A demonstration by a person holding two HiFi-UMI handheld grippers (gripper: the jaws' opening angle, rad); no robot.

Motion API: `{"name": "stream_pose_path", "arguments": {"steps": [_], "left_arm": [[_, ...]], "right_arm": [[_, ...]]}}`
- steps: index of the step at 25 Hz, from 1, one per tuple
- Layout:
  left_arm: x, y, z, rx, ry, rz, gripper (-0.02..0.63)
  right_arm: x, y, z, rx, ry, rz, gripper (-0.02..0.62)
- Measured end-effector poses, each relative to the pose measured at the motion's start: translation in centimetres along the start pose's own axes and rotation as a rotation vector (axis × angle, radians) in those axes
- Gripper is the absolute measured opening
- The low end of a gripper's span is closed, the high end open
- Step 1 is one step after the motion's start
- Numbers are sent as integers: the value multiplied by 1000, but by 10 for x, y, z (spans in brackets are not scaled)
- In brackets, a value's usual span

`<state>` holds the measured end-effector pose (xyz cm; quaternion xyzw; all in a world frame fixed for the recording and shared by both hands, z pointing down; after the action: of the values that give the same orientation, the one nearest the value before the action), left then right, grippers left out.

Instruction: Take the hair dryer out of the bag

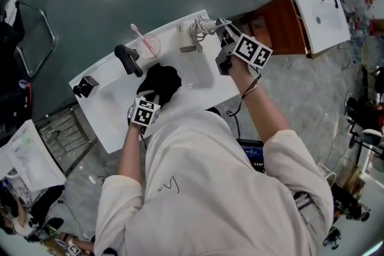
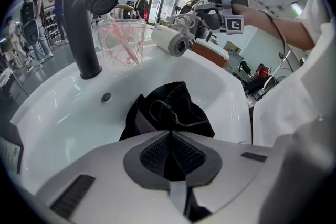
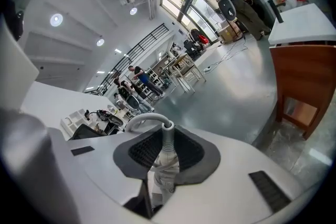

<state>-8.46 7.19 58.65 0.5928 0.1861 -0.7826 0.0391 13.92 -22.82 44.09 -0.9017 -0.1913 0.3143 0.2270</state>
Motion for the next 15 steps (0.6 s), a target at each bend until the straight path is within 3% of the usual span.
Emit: {"name": "stream_pose_path", "arguments": {"steps": [7,15], "left_arm": [[-1,3,-2,-15,-5,20,25],[-6,2,-1,-32,-12,27,26]], "right_arm": [[18,-14,-23,-89,-25,-93,69],[30,-32,-41,-111,-47,-143,75]]}}
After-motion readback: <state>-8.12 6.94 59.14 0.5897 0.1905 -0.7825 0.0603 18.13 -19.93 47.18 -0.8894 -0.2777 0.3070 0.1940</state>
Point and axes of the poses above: the fingertips, and each gripper's own axes: x backward along the fingers, z to its left, y out of its top, the point moved 6 cm from there along x, backward along the fingers, and after that the axes turned 10 degrees about z, right-handed, at the moved point
